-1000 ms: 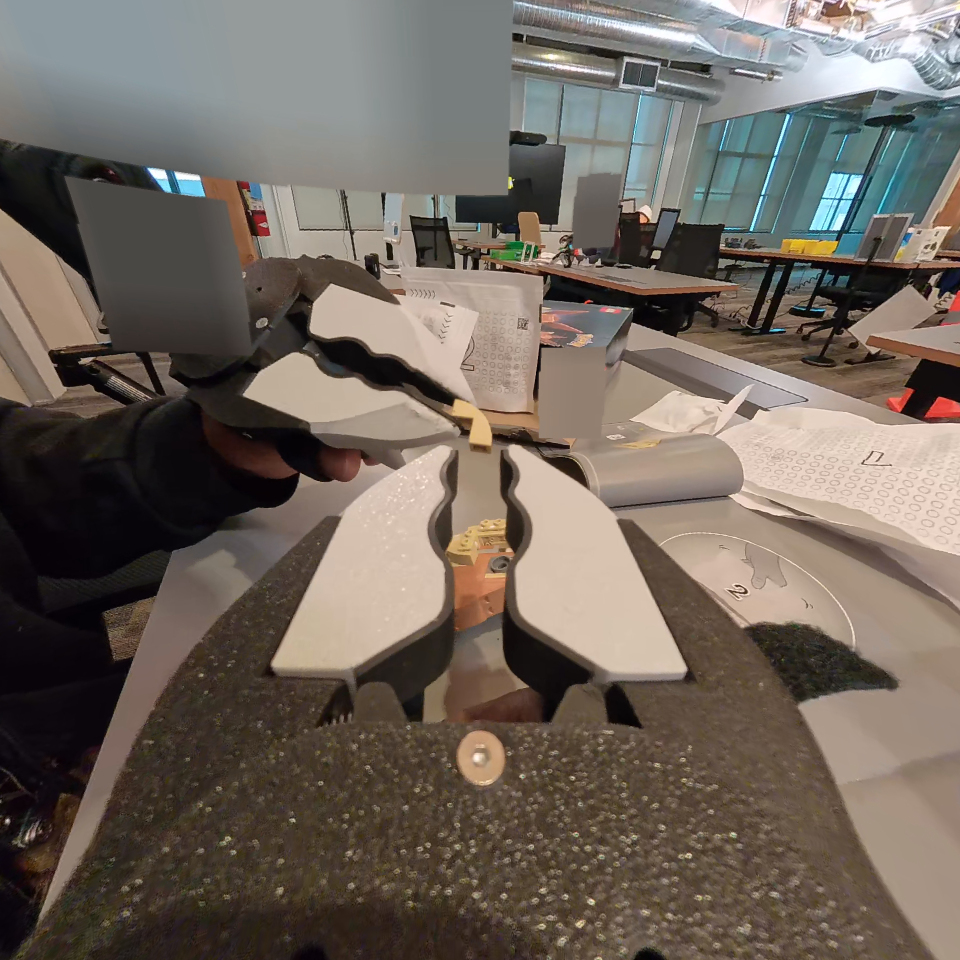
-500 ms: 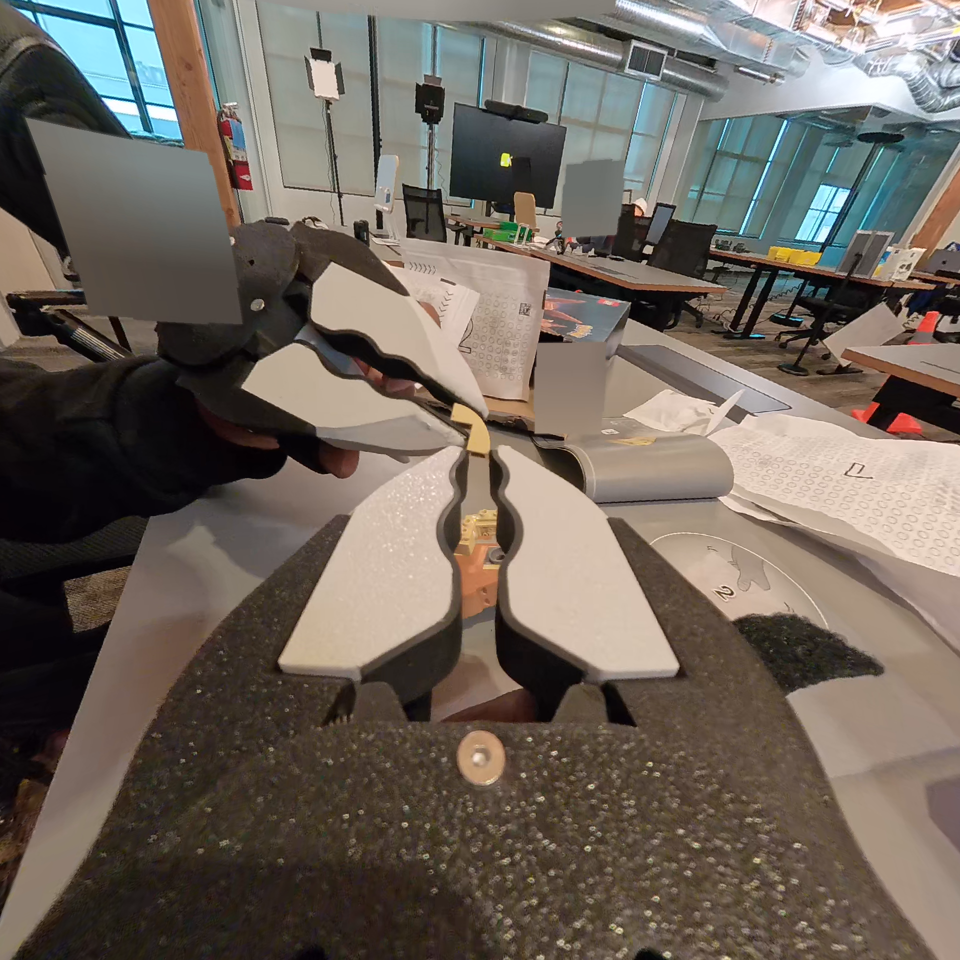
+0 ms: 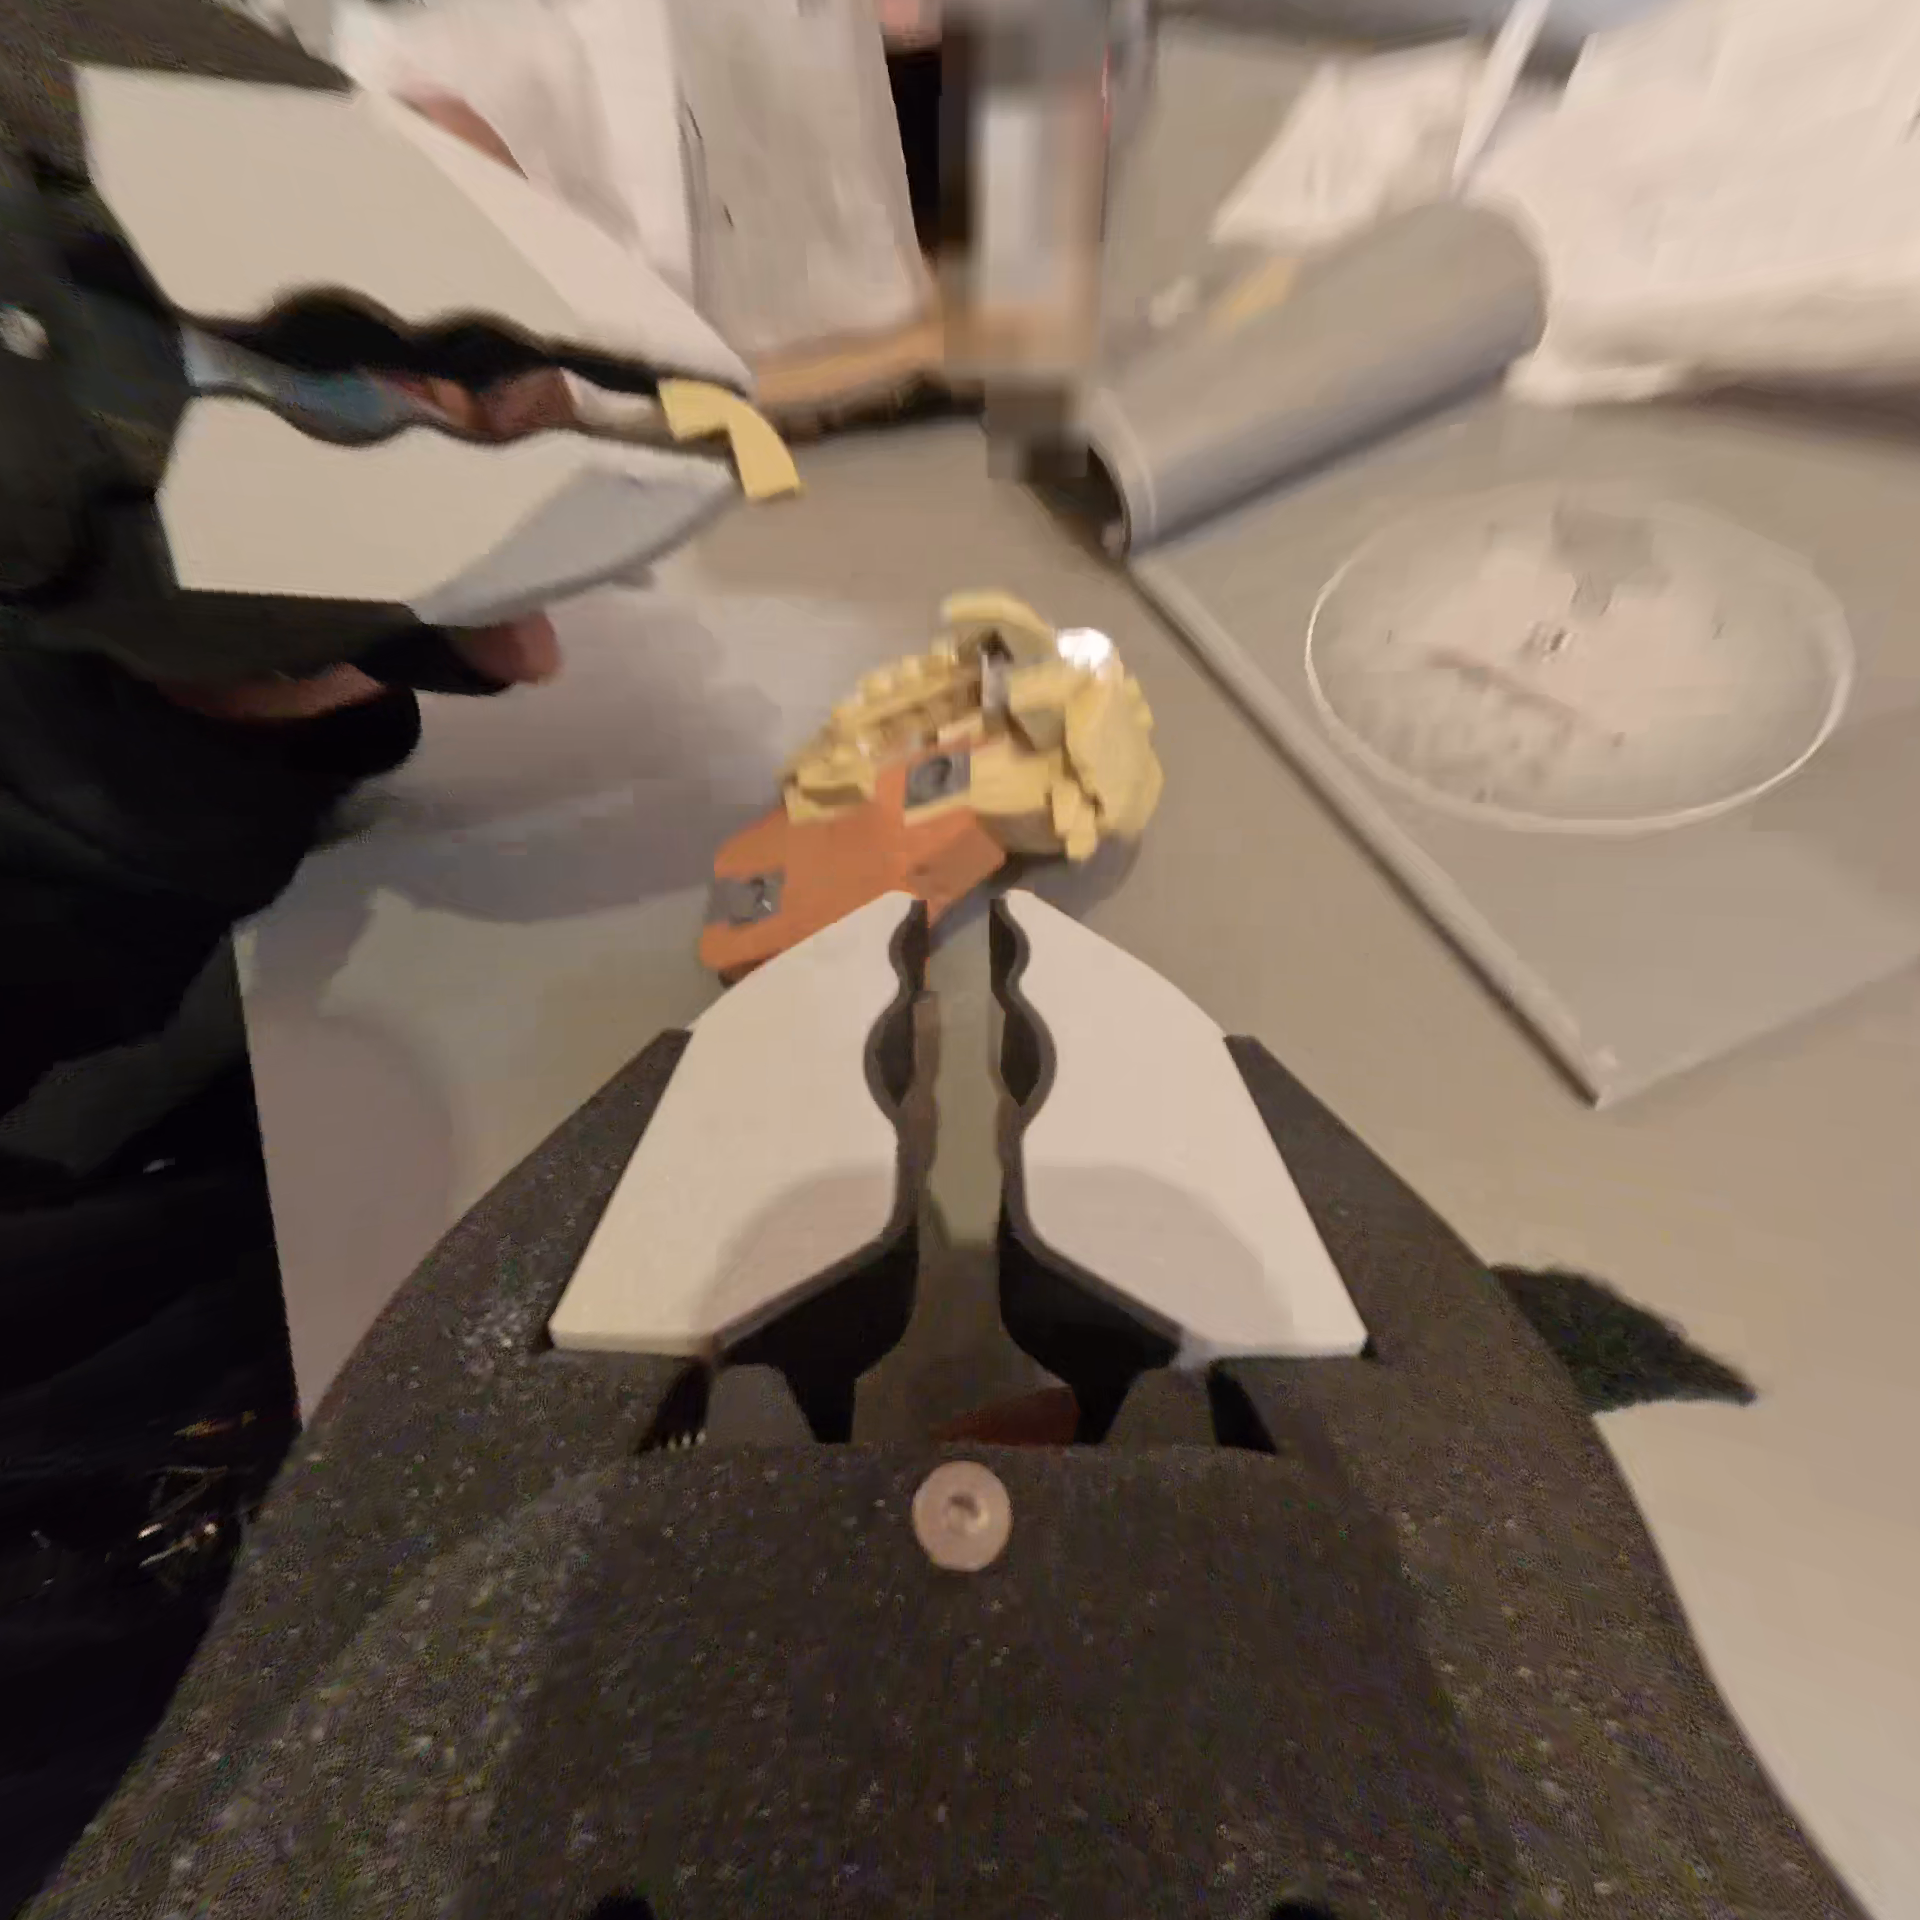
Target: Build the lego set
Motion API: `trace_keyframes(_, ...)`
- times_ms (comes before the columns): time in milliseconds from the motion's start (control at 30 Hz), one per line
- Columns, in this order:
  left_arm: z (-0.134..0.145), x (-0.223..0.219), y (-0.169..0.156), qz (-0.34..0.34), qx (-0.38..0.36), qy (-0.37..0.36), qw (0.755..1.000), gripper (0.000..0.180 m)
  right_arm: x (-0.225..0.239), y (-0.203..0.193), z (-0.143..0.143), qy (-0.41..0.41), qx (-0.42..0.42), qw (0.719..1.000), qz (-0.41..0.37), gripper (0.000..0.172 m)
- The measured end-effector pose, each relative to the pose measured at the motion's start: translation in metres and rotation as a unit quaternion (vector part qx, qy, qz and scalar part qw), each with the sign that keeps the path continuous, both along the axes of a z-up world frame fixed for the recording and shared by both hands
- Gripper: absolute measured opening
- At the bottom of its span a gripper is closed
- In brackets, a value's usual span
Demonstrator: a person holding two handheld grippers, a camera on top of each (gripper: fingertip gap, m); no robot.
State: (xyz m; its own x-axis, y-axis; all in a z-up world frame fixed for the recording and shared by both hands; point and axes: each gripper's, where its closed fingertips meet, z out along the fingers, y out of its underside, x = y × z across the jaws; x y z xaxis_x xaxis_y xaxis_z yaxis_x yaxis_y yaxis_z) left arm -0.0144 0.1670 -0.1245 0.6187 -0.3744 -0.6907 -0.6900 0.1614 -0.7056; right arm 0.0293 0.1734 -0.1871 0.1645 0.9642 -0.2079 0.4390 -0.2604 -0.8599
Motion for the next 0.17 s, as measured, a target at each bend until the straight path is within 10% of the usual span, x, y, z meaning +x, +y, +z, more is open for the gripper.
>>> trace_keyframes(167, -0.024, -0.012, 0.007, 0.029, -0.035, 0.032, 0.998, 0.006, -0.006, 0.000, -0.016, -0.061, -0.035, 0.998, -0.001, 0.012)
